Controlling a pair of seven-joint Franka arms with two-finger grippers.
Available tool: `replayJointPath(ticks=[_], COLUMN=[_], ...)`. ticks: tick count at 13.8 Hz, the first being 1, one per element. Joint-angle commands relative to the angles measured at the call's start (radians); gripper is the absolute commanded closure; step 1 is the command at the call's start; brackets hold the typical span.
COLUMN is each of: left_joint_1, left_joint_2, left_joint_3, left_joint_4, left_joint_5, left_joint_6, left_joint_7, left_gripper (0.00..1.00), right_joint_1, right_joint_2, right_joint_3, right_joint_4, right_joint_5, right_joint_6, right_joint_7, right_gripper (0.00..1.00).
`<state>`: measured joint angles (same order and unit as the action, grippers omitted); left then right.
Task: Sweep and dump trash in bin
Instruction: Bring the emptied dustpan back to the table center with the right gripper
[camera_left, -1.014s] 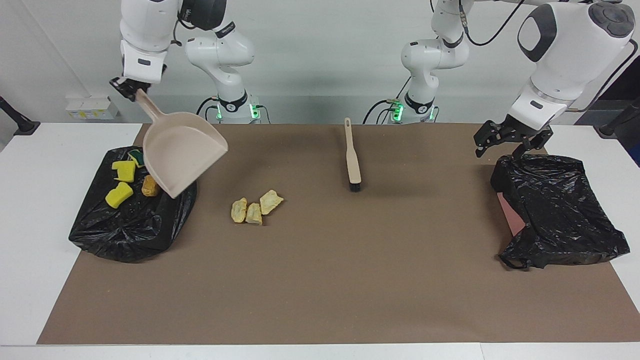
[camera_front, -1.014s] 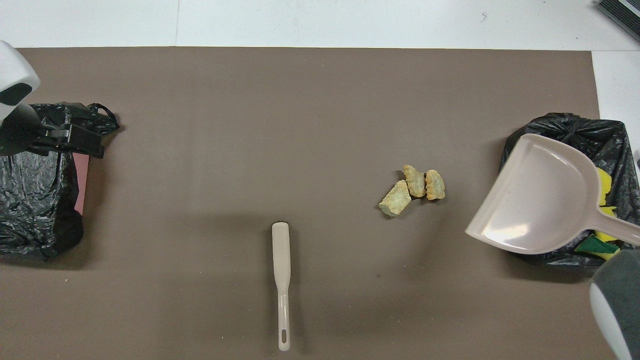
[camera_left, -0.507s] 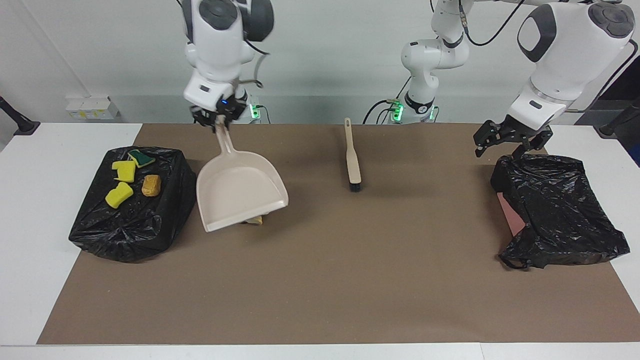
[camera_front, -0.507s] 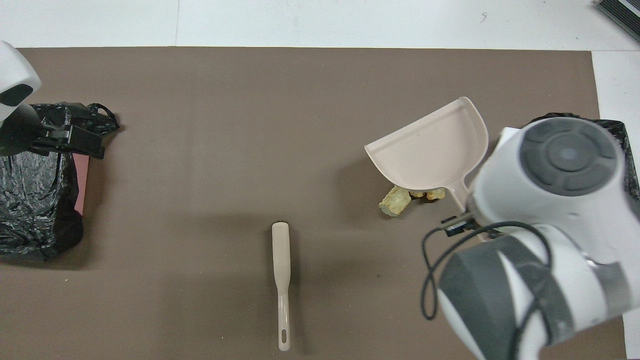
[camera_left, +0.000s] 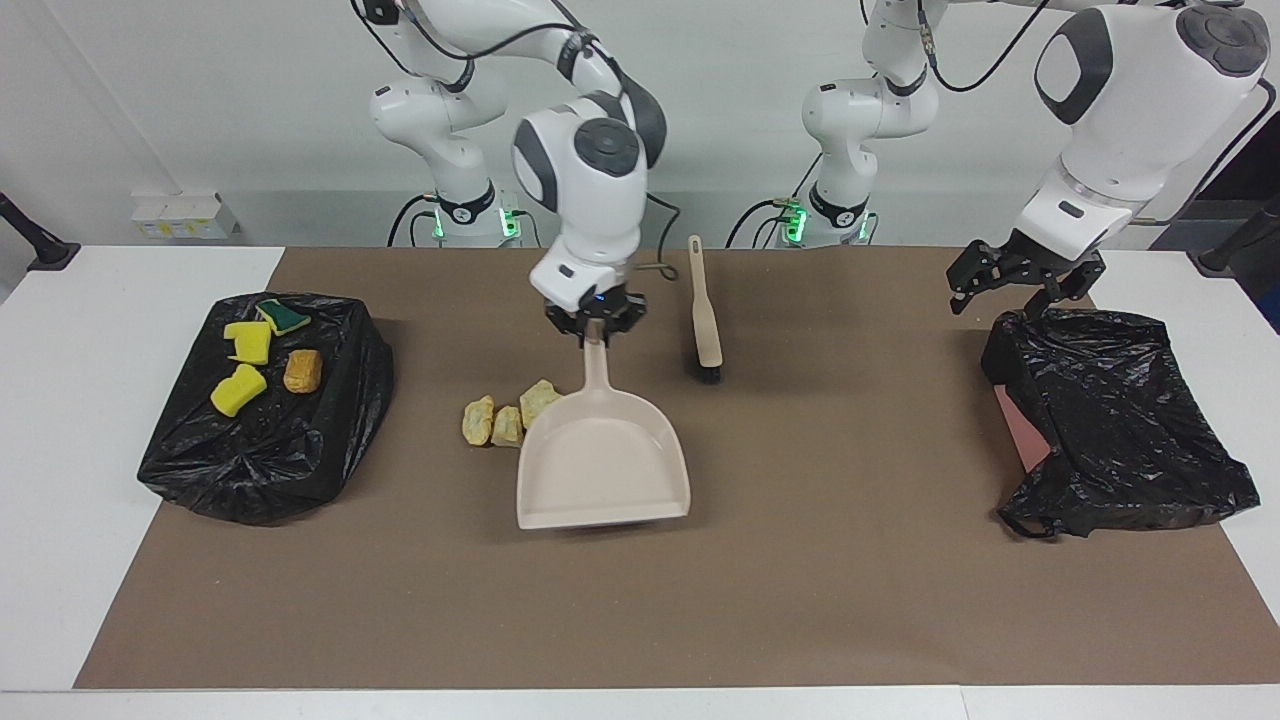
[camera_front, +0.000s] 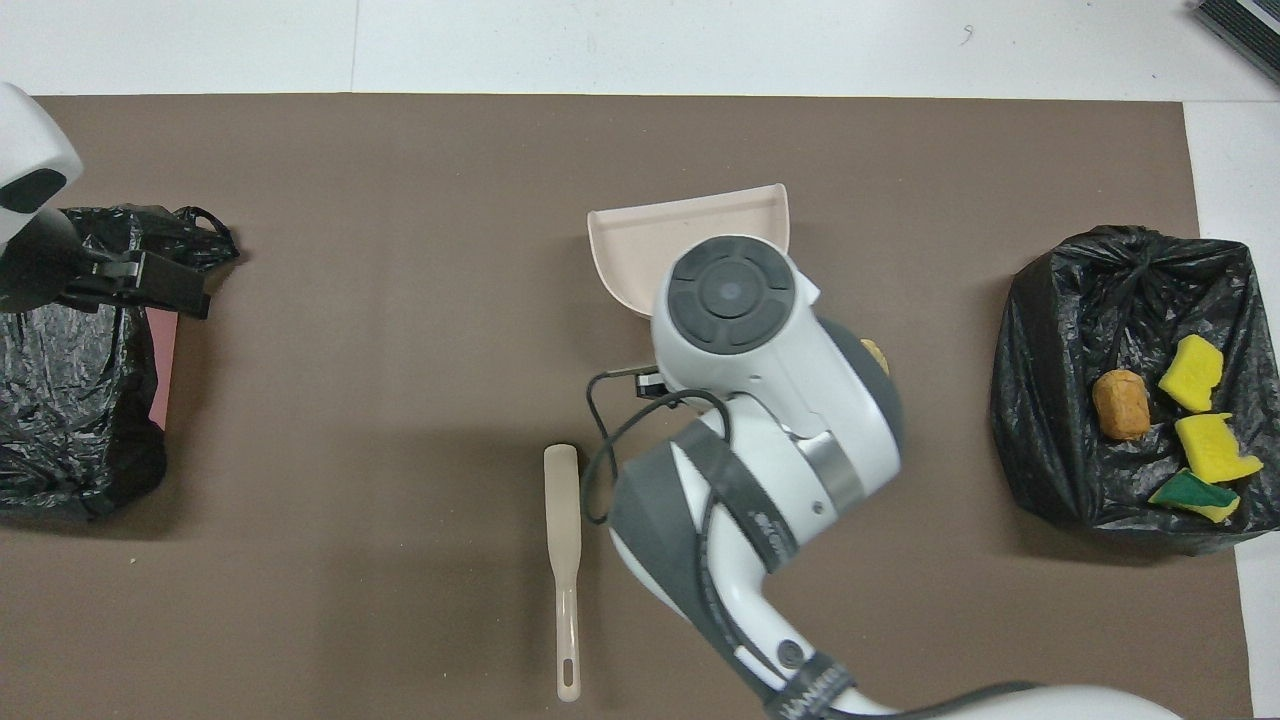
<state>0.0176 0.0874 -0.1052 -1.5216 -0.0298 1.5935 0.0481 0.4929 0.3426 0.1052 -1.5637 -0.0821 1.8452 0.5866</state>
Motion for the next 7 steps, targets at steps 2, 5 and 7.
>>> replayJointPath(ticks=[2,5,7], left_joint_1=[0.007,0.005,0.005], left_joint_2=[-0.008,-0.015,-0.017], left_joint_3=[-0.007,-0.007,-0.007], left_joint_4=[0.0,-0.012,-0.014], left_joint_5=[0.007,0.007,0.007], left_joint_6=[-0.026,-0.024,-0.024], left_joint_7=[0.013,0.016,0.018], left_gripper=[0.0,0.0,0.0], right_joint_1=[0.074,0.116,0.122], right_joint_2=[0.223,0.335,0.378], right_joint_3=[-0.01,-0.009,-0.007], right_joint_4=[0.264,0.381,0.412], right_joint_5=[-0.03,-0.071,-0.07], right_joint_6=[0.014,0.052,0.06], right_joint_7=[0.096,0.104,0.111], right_gripper=[1.0,1.0,1.0])
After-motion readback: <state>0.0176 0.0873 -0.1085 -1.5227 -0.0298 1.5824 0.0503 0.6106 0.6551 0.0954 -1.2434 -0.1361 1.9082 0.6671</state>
